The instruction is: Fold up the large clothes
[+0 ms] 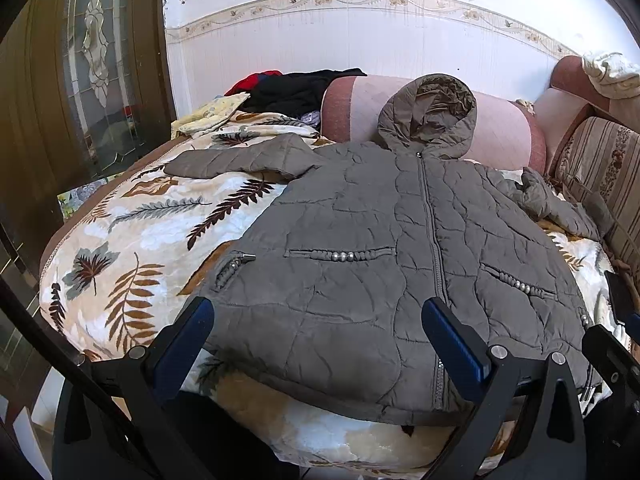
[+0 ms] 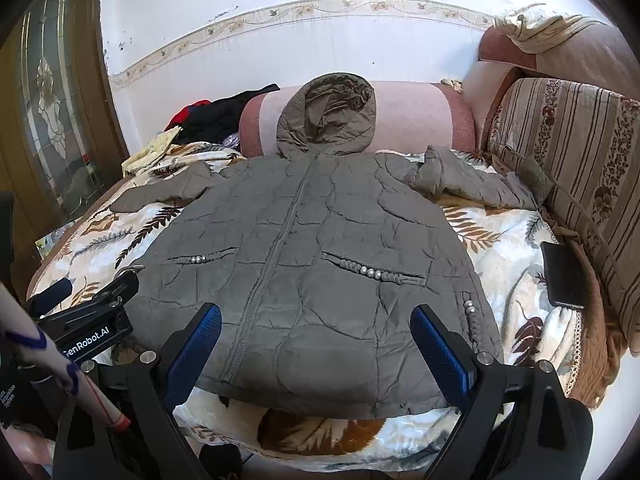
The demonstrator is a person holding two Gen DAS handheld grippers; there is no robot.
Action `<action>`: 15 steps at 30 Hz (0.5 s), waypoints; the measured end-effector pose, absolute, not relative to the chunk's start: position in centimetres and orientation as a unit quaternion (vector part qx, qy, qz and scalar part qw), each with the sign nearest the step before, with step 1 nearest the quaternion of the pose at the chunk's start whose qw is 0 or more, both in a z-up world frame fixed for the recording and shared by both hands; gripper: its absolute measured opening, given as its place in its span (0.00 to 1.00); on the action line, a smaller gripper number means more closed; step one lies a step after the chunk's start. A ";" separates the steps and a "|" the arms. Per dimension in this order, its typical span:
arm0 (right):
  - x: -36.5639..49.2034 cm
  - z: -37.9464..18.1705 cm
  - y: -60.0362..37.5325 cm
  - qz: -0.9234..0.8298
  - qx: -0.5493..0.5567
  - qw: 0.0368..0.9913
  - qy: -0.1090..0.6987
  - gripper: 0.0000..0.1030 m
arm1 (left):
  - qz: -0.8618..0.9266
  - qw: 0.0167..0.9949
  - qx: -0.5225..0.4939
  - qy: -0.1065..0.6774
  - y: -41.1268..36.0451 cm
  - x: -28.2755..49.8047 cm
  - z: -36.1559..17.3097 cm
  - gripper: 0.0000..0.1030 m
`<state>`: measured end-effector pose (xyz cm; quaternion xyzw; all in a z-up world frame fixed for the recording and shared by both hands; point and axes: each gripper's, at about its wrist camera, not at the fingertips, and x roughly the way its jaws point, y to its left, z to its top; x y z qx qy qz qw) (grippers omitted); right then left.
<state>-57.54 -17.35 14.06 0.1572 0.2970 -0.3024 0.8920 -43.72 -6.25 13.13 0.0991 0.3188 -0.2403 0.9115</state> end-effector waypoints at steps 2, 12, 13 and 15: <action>-57.6 13.8 -17.4 -0.302 0.158 0.891 0.300 0.95 | -0.240 0.911 0.101 0.320 -6.3 -43.7 13.1 1.00; -57.6 13.7 -17.7 -0.304 0.165 0.888 0.304 0.95 | -0.241 0.910 0.105 0.320 -6.4 -43.8 12.9 1.00; -57.6 13.7 -17.8 -0.304 0.166 0.887 0.305 0.95 | -0.241 0.911 0.105 0.319 -6.4 -43.8 12.9 1.00; -57.7 13.7 -17.8 -0.303 0.167 0.888 0.304 0.95 | -0.239 0.911 0.106 0.318 -6.5 -43.9 12.9 1.00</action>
